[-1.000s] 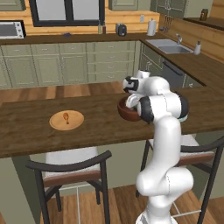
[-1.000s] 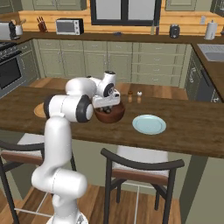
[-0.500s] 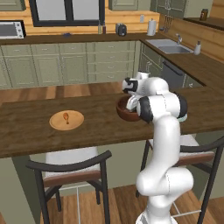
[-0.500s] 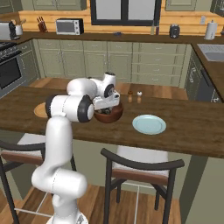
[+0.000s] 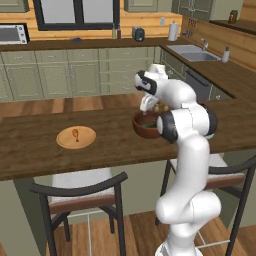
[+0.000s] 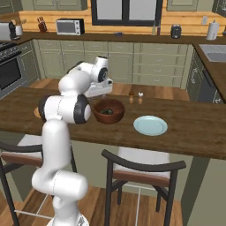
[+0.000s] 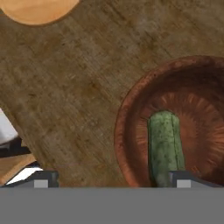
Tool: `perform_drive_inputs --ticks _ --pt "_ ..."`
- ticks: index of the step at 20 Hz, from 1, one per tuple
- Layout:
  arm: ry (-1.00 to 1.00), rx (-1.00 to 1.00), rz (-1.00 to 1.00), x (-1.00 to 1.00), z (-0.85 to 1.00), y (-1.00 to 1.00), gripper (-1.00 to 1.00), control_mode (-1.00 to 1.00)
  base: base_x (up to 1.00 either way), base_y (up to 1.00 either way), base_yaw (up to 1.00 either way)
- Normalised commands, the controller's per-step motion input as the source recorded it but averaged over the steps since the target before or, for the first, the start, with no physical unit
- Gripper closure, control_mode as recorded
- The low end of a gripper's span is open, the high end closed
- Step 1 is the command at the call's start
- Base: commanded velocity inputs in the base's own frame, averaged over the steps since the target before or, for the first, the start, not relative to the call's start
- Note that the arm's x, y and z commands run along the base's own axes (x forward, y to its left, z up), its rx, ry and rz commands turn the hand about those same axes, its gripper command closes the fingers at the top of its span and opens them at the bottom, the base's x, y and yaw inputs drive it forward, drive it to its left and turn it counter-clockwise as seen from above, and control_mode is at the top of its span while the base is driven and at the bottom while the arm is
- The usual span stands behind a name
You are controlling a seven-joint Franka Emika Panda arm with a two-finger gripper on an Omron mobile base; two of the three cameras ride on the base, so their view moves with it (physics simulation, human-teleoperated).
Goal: Pick the chicken drumstick and cucumber from their plates and place them in the bowl. Then put the bowl in the fridge.
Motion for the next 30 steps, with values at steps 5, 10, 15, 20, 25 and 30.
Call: perform_drive_inputs --ticks 5,10,15,20,25,30 --pt "-0.01 -0.06 0.00 -0.98 0.27 0.97 -1.00 -1.00 0.00 0.00 0.00" --pt "-0.12 -0.03 -0.09 -1.00 -0.01 1.00 -1.00 -1.00 0.00 0.00 0.00" --pt "-0.26 0.00 -0.30 -1.00 -0.01 0.92 -1.00 -1.00 0.00 0.00 0.00" --pt "-0.10 0.00 -0.43 -0.31 -0.01 0.89 -1.00 -1.00 0.00 0.00 0.00" --pt "0.00 0.00 -0.25 0.90 0.00 0.90 -1.00 -1.00 0.00 0.00 0.00" --pt "0.00 0.00 -0.08 1.00 -0.11 0.63 -1.00 -1.00 0.00 0.00 0.00"
